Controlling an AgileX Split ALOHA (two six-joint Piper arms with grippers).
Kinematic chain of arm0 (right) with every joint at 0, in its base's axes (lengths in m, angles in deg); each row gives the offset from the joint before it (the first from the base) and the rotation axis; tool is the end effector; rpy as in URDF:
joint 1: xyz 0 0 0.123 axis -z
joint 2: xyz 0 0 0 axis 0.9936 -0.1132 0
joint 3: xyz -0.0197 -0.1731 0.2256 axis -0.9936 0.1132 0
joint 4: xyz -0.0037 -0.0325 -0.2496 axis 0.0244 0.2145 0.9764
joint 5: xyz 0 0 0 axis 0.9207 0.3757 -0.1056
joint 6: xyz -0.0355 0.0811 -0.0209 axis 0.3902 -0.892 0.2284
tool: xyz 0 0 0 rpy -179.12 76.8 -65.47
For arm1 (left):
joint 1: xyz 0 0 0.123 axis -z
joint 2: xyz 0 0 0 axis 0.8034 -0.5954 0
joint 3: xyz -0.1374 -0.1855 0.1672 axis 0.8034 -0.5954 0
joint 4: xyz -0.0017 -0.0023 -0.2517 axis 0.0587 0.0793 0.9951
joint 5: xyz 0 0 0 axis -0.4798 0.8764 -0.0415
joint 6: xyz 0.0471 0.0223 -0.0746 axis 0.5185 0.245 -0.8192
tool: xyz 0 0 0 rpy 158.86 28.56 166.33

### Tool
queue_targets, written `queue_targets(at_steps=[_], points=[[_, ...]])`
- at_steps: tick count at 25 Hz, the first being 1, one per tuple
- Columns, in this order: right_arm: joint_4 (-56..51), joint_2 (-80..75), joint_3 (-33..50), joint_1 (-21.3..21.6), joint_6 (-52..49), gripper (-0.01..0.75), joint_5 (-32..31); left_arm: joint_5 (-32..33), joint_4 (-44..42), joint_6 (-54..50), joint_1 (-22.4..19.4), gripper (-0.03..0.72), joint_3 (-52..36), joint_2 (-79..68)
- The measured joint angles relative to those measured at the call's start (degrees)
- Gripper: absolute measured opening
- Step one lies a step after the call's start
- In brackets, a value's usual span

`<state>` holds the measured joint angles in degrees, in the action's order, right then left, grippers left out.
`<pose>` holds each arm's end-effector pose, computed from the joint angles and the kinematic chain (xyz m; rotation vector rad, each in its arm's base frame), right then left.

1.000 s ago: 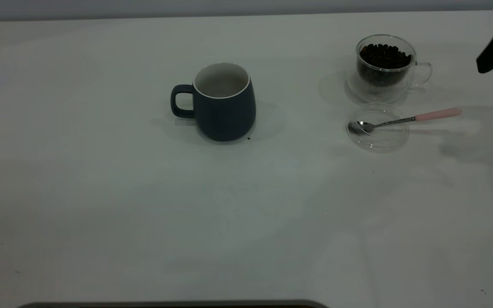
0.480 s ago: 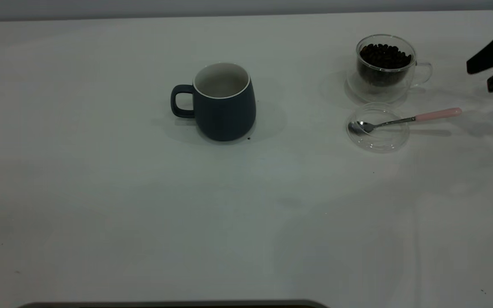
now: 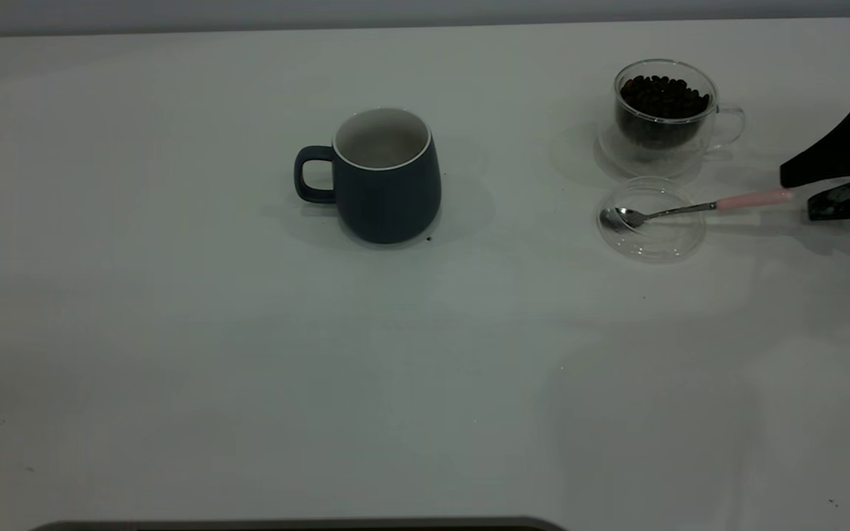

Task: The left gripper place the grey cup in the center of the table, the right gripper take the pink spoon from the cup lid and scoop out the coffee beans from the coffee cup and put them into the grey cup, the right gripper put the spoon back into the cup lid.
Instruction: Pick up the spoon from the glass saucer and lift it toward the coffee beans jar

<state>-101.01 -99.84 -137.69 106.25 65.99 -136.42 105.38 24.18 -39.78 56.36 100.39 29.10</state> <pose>0.3808 -0.0892 -0.0243 0.2611 2.6330 1.0330 -0.0093 0.0014 0.2671 0.0137 2.1205 -0.0374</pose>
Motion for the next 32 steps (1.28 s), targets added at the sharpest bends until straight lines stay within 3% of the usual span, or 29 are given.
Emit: queue_targets(at_steps=[14,32], points=[[-3.46,-1.40,-0.28,0.00,1.28,0.560,-8.60,0.00,0.00,-0.12,0.00,0.513,0.00,0.00],[-3.61,-3.74,-0.28,-3.30,1.57,0.554,-10.06,0.00,0.00,-0.12,0.00,0.513,0.00,0.00]])
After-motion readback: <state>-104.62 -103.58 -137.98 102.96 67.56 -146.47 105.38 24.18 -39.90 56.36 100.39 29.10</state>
